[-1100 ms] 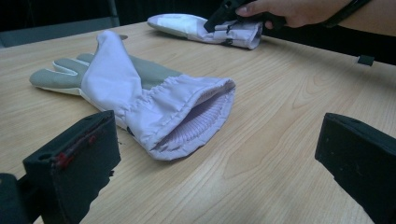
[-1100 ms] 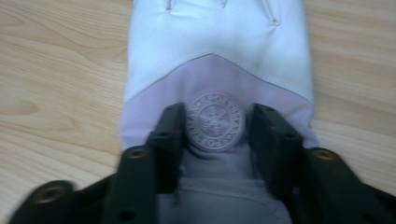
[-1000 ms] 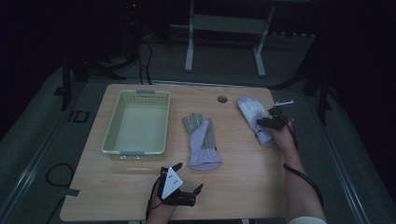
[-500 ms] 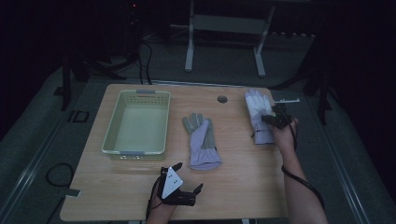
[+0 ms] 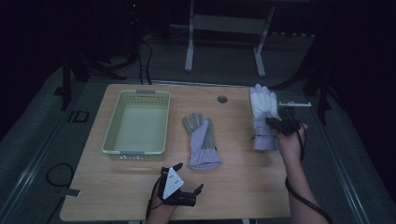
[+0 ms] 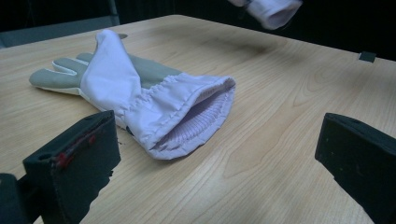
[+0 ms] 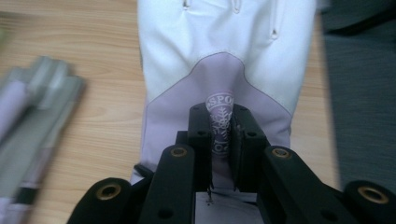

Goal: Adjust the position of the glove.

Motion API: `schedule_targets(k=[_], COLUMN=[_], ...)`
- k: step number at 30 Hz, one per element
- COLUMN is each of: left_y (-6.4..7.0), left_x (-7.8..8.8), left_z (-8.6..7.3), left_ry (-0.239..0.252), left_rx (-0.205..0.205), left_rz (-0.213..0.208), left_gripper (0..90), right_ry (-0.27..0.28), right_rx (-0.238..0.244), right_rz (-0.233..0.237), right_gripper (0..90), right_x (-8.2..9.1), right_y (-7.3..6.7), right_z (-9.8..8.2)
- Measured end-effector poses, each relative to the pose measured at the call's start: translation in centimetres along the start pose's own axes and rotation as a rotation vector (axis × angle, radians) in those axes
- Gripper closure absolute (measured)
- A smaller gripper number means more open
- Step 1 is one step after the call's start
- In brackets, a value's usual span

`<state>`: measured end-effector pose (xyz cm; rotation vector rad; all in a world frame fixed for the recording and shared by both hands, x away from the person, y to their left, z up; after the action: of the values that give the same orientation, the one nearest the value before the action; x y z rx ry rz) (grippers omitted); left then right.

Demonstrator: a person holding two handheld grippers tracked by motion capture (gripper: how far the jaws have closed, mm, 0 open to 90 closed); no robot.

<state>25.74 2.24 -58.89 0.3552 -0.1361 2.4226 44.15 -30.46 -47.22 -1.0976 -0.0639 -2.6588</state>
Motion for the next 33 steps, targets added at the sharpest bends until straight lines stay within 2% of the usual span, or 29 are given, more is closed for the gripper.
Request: schedule_targets(k=[2,4,8,13,15,18,24,33], left_y=[0.0,0.0,0.0,0.0,0.1,0.0,0.1,0.1], left_x=[0.0,0.0,0.0,0.0,0.1,0.1,0.1,0.0], left_z=[0.0,0.0,0.0,0.0,0.0,0.0,0.0,0.0], left_ry=[-0.001,0.000,-0.002,0.001,0.006,0.009,0.006,0.004], left_rx=[0.000,0.002,0.003,-0.005,-0.009,-0.003,-0.011,-0.009], left_rz=[-0.001,-0.001,0.000,0.006,0.009,0.011,0.008,0.001], left_gripper=[0.0,0.0,0.0,0.0,0.0,0.0,0.0,0.0], right_ry=[-0.005,0.016,0.028,0.035,0.038,0.036,-0.009,-0.077], right_rx=[0.019,0.001,-0.027,-0.074,-0.076,-0.116,-0.151,-0.153], right_rz=[-0.010,-0.031,-0.033,-0.022,-0.032,-0.031,-0.028,-0.038], right_gripper=[80.2,80.2,80.2,80.1,80.0,79.9,79.4,76.6], right_x=[0.5,1.2,2.0,2.0,1.7,1.1,-0.8,-4.2], right_y=[-0.7,-1.0,-1.6,-1.9,-1.8,-1.2,-0.8,-0.7], right_z=[-0.6,-1.2,-2.5,-3.9,-4.4,-5.0,-6.3,-7.9])
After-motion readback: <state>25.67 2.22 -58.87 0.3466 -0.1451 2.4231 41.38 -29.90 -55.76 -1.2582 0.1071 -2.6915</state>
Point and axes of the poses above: each handheld gripper's, and its own axes: x roughly backward along the jaws, z roughly out of its top, y roughly to its right, the point moved 5 cm from there along -x, roughly forward along the jaws, and after that the axes turned 4 degrees about z, right-handed, at the moved point
